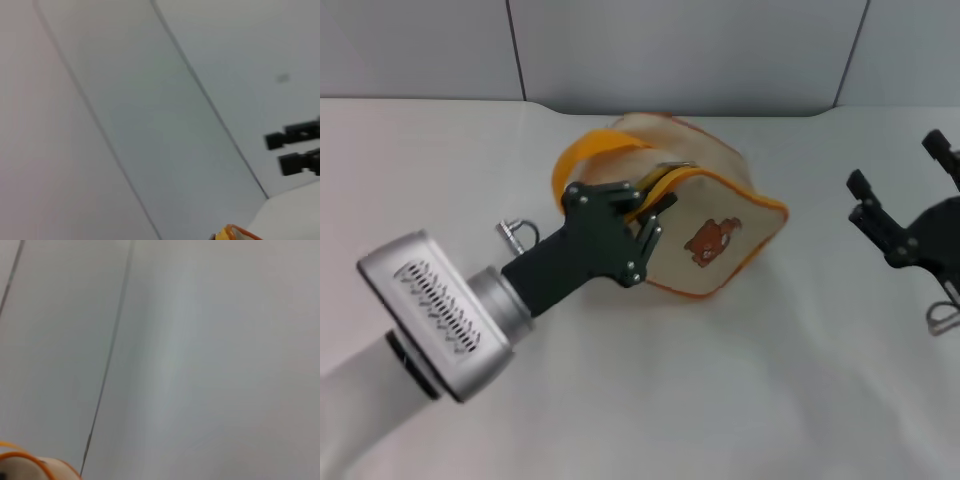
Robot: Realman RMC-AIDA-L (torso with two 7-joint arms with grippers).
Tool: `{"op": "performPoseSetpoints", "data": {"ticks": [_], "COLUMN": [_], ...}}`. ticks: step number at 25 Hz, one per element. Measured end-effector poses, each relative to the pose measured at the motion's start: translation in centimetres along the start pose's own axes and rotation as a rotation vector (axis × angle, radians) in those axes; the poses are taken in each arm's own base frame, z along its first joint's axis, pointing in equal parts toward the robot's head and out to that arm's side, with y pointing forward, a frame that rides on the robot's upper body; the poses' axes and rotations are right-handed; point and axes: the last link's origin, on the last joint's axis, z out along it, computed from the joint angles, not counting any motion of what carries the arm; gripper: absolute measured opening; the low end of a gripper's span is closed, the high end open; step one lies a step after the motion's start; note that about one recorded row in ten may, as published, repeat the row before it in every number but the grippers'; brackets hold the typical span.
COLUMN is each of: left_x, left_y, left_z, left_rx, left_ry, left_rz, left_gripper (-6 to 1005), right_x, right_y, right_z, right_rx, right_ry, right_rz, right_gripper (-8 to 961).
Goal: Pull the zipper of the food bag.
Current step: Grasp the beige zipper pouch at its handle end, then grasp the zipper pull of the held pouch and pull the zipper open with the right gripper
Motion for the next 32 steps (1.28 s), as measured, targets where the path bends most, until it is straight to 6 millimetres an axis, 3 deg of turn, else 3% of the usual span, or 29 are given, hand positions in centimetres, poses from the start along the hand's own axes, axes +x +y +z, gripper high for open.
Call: {"op": "performPoseSetpoints", "data": {"ticks": [5,10,11,18,24,32], "left_x": [0.4,0.9,0.9,0.9,1.0,0.9], "left_y": [-0.5,-1.3,-1.4,-1.5,-1.7,-1.5], "left_z": [0.6,1.0,1.0,1.1,1.1,1.1], "left_rx": [-0.063,-0.074,-0.067,-0.054,-0.049,-0.056], "left_ry": [0.039,0.073,0.072,0.073,0.076,0.076], "left_rz": [0.062,0.084,0.084,0.082,0.085,0.083], "left_gripper": [91,90,90,91,90,89], "right_x": [-0.8,0.0,0.6,1.7,1.4,0.8], "right_y": [1.7,2.5,3.7,7.5,6.9,6.9], "right_z": [2.5,5.4,6.4,5.3,3.9,4.1], "right_rx": [0.010,-0.038,-0.096,-0.323,-0.277,-0.265], "right_ry": [-0.040,0.025,0.076,0.132,0.105,0.065], "right_rz": [-0.187,-0.184,-0.173,-0.213,-0.198,-0.203], "right_gripper": [838,838,837,837,837,829]}}
